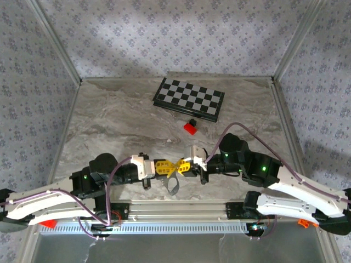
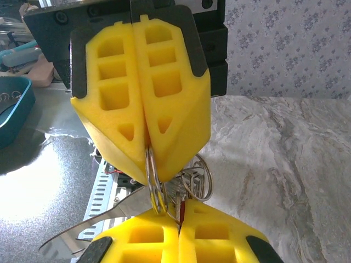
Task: Put the keys on the keyring
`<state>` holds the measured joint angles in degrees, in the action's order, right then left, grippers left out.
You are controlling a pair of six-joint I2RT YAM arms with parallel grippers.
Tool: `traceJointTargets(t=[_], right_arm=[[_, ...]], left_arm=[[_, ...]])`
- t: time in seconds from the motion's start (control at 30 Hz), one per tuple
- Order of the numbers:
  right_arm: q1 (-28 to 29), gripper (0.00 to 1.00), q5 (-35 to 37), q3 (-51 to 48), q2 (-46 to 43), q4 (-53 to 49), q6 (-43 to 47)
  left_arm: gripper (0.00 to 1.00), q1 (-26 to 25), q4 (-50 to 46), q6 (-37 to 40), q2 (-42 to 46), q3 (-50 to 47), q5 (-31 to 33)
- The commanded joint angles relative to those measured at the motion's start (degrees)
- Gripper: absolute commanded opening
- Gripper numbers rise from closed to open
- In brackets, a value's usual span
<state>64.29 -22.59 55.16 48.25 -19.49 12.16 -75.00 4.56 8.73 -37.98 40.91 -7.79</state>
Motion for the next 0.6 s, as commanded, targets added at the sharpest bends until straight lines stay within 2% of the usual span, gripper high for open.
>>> traceJointTargets(t=[0.0, 0.07, 0.23, 0.3, 0.57], right_arm=[[-0.4, 0.04, -1.6, -0.8, -0.7, 0.2, -1.2], [-0.6, 0.1, -1.5, -0.8, -1.2, 0.3, -1.2], [-0.8, 0.34, -1.4, -0.7, -3.0, 0.7, -1.6], [-1.0, 0.39, -1.7, -0.7, -3.5, 1.1, -1.9], [-1.9, 0.47, -2.2, -0.8, -4.3, 3.3, -3.1]], left_arm=[[0.0, 0.0, 5.7, -0.3, 0.2, 2.0, -1.2], [0.0, 0.0, 5.7, -0.2, 0.4, 1.8, -1.0], [0.0, 0.0, 5.6, -0.4, 0.9, 1.1, -0.2], [0.0, 0.0, 5.1, -0.2, 0.8, 0.9, 0.3], [0.0, -0.1, 5.3, -0.4, 0.6, 0.1, 0.5]])
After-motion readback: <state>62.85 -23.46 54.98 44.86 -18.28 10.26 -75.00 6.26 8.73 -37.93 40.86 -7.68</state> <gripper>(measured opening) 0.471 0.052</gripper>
